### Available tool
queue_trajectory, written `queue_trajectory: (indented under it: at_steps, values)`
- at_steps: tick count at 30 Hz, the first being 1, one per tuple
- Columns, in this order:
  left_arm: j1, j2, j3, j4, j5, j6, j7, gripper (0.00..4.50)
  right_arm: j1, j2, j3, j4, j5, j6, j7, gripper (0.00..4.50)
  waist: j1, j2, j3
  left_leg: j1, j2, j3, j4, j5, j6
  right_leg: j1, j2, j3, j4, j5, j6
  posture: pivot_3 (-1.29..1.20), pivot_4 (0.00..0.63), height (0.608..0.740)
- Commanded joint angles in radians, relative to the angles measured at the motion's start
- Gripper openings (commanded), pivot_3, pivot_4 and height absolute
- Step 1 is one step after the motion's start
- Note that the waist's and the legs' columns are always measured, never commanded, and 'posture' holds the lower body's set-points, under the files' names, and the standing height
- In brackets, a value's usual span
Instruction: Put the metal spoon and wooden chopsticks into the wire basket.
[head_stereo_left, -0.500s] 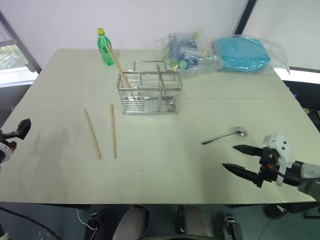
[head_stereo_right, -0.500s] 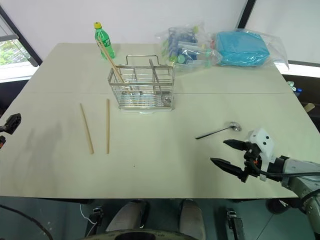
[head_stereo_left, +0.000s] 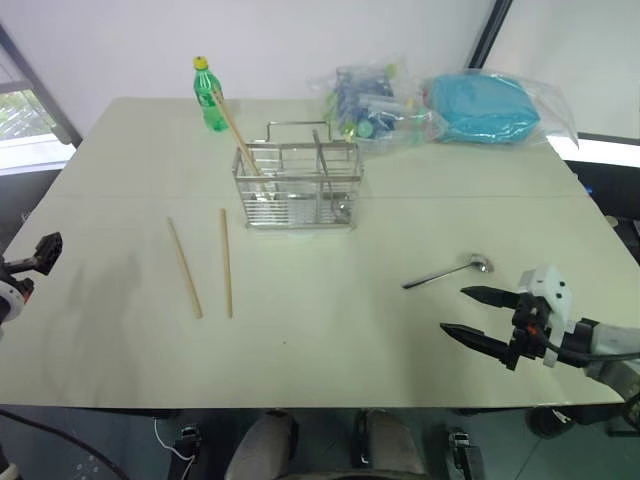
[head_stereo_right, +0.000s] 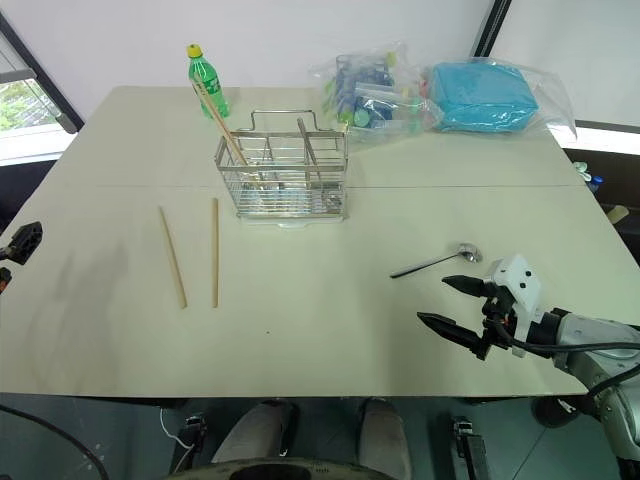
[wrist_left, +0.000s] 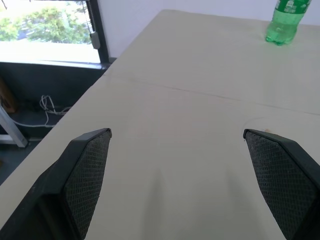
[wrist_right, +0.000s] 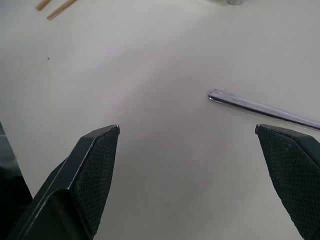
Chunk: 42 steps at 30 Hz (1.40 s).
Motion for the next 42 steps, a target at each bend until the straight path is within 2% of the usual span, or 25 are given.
queue_trajectory:
  at_steps: [1, 7, 9, 16, 20, 25, 32, 35, 39, 42]
  values:
    - [-0.01, 0.021, 0.035, -0.031, -0.01, 0.006, 0.002, 4.46, -0.03, -0.004, -0.006, 0.041, -0.021, -0.065, 0.028, 4.5, 0.0, 0.0, 0.0, 0.0, 0.0, 0.0, 0.0, 0.0, 0.0, 0.0, 0.0, 0.0, 0.0, 0.0, 0.0, 0.0, 0.15, 0.696]
    - [-0.013, 0.026, 0.027, -0.055, -0.033, 0.033, -0.017, 4.46, -0.093, -0.013, 0.036, 0.11, -0.061, -0.133, 0.071, 4.5, -0.001, 0.0, 0.0, 0.0, 0.0, 0.0, 0.0, 0.001, 0.001, 0.0, 0.0, 0.0, 0.0, 0.0, 0.0, 0.0, 0.15, 0.696]
    - [-0.039, 0.032, 0.032, -0.082, -0.097, 0.076, -0.031, 4.46, -0.157, -0.028, 0.078, 0.145, -0.086, -0.157, 0.097, 4.5, -0.001, 0.0, 0.0, 0.0, 0.0, 0.0, 0.0, 0.001, 0.001, 0.0, 0.0, 0.0, 0.0, 0.001, 0.0, 0.0, 0.15, 0.696]
    - [-0.018, 0.13, -0.08, -0.358, -0.381, 0.209, -0.251, 4.46, -0.585, -0.097, 0.329, 0.432, -0.251, -0.324, 0.32, 4.5, -0.009, 0.004, 0.004, 0.001, 0.0, 0.003, 0.002, 0.001, 0.001, 0.001, 0.0, 0.0, 0.0, 0.002, -0.002, 0.0, 0.15, 0.696]
    - [0.044, 0.206, -0.188, -0.518, -0.462, 0.218, -0.378, 4.46, -0.839, -0.066, 0.48, 0.669, -0.381, -0.455, 0.448, 4.5, -0.029, 0.006, 0.006, 0.0, 0.0, 0.003, 0.0, 0.002, -0.001, 0.0, 0.0, 0.0, -0.001, 0.003, 0.0, 0.0, 0.15, 0.696]
    - [0.052, 0.26, -0.284, -0.602, -0.466, 0.19, -0.423, 4.46, -1.064, -0.019, 0.638, 0.984, -0.557, -0.647, 0.567, 4.5, -0.036, 0.006, 0.007, 0.001, 0.0, 0.004, 0.0, 0.004, -0.002, 0.0, 0.0, 0.0, -0.002, 0.003, -0.002, 0.0, 0.15, 0.696]
    - [0.05, 0.25, -0.286, -0.605, -0.476, 0.169, -0.375, 4.46, -1.265, 0.034, 0.768, 1.389, -0.787, -0.928, 0.527, 4.5, -0.043, 0.007, 0.007, 0.001, 0.0, 0.004, 0.001, 0.004, -0.003, 0.0, 0.001, 0.0, -0.001, 0.003, -0.004, 0.0, 0.15, 0.696]
    - [0.05, 0.252, -0.271, -0.609, -0.498, 0.169, -0.361, 4.46, -1.317, 0.052, 0.797, 1.492, -0.868, -0.989, 0.438, 4.5, -0.053, 0.007, 0.008, 0.001, 0.0, 0.004, 0.0, 0.005, -0.004, 0.0, 0.001, 0.0, 0.0, 0.004, -0.003, 0.0, 0.15, 0.696]
    - [0.051, 0.256, -0.267, -0.618, -0.522, 0.167, -0.338, 4.46, -1.342, 0.072, 0.808, 1.559, -0.921, -1.025, 0.39, 4.5, -0.059, 0.007, 0.007, 0.001, 0.0, 0.003, 0.0, 0.005, -0.005, 0.0, 0.001, 0.001, 0.0, 0.004, -0.003, 0.0, 0.15, 0.696]
    - [0.047, 0.26, -0.266, -0.621, -0.537, 0.164, -0.322, 4.5, -1.347, 0.088, 0.796, 1.58, -0.929, -1.023, 0.385, 3.56, -0.06, 0.007, 0.007, 0.002, 0.001, 0.003, 0.001, 0.005, -0.005, 0.0, 0.002, 0.002, 0.0, 0.005, -0.003, 0.0, 0.15, 0.696]
